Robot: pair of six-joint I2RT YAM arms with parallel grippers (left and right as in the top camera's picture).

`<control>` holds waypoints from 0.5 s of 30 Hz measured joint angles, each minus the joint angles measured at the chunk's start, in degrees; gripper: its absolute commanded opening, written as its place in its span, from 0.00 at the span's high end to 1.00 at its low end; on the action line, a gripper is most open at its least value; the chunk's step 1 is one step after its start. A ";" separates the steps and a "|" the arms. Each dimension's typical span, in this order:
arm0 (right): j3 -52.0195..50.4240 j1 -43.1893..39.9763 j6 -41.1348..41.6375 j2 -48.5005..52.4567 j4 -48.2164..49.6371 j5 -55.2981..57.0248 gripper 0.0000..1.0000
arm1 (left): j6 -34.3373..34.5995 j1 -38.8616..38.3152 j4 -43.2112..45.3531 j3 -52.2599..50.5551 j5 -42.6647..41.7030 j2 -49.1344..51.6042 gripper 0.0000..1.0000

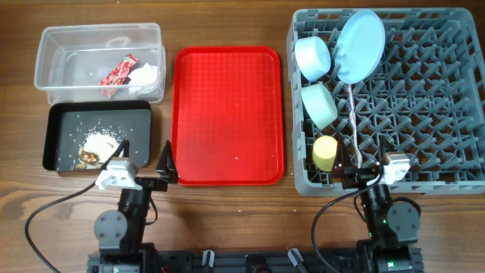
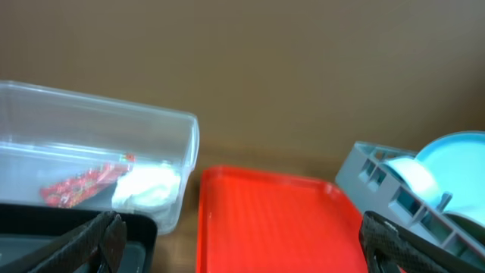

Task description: Sort waste into correct bins and load items into the dishwasher rack

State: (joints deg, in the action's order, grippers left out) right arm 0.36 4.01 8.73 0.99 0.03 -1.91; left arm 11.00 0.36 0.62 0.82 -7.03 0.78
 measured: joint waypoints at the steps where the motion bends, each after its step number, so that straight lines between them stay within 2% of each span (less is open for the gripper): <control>1: 0.00 0.00 0.00 0.00 0.00 0.00 0.01 | 0.00 0.00 -2.49 0.04 0.13 -0.04 0.00; 15: 0.00 0.00 0.00 -0.02 0.00 0.00 0.00 | 0.00 0.00 -4.26 -0.22 0.37 0.00 0.00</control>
State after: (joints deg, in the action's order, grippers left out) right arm 0.36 4.01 8.73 0.97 0.03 -1.91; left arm 11.00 0.36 -3.64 0.60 -6.66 0.78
